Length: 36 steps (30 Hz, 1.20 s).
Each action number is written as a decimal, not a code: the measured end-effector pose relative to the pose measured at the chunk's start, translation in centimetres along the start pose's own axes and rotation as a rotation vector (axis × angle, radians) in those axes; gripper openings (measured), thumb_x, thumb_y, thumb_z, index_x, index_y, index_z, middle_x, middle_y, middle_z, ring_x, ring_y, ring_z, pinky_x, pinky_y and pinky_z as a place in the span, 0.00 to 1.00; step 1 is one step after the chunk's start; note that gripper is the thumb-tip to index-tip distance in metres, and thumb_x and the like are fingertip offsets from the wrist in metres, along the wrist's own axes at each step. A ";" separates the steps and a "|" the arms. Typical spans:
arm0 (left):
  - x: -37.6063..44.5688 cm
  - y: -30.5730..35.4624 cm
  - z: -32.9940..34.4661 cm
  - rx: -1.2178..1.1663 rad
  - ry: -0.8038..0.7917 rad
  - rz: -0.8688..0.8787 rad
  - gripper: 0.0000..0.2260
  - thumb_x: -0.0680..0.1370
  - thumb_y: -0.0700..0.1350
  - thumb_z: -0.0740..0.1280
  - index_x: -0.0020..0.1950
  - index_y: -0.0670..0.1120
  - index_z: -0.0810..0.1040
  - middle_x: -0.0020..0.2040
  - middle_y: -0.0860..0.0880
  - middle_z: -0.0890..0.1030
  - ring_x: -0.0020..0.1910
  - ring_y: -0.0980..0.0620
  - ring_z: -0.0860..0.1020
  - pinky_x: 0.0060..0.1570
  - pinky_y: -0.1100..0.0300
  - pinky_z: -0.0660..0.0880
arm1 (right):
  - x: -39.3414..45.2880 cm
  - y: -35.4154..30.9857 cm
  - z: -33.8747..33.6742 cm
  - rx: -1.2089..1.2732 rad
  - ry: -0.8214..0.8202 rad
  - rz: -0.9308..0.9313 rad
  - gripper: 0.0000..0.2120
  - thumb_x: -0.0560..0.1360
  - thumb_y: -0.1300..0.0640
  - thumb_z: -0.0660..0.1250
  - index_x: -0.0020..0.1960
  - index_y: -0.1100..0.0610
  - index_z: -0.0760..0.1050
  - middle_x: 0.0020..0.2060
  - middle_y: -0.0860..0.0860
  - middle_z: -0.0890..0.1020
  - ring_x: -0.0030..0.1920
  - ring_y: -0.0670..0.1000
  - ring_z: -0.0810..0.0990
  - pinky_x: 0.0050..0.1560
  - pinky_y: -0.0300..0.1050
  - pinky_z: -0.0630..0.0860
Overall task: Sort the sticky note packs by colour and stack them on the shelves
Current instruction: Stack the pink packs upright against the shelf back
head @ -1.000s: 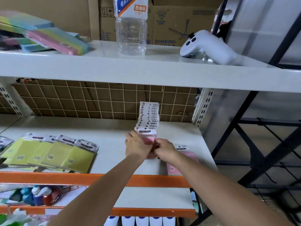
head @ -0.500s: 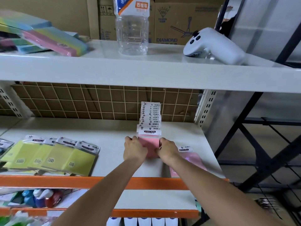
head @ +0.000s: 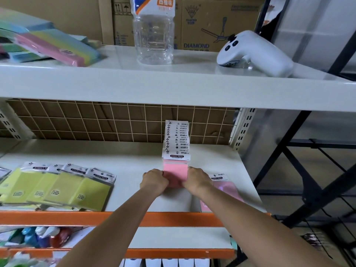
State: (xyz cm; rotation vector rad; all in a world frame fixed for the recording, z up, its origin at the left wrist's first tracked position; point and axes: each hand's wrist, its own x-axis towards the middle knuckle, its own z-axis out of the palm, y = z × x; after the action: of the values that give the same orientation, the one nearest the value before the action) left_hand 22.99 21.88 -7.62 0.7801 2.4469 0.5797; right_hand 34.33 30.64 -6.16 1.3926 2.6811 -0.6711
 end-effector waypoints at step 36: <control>-6.9 8.7 2.7 -0.022 -0.060 0.216 0.13 0.75 0.50 0.66 0.52 0.41 0.80 0.51 0.42 0.82 0.51 0.43 0.80 0.47 0.57 0.75 | -2.3 10.5 -6.2 -0.048 -0.033 0.330 0.09 0.75 0.50 0.66 0.48 0.55 0.73 0.48 0.53 0.79 0.47 0.55 0.79 0.40 0.41 0.71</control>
State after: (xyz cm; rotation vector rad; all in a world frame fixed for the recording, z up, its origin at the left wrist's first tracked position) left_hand 32.99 24.76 -2.90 1.0453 2.3135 0.6514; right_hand 44.90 36.58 -3.76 1.7363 2.3429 -0.5871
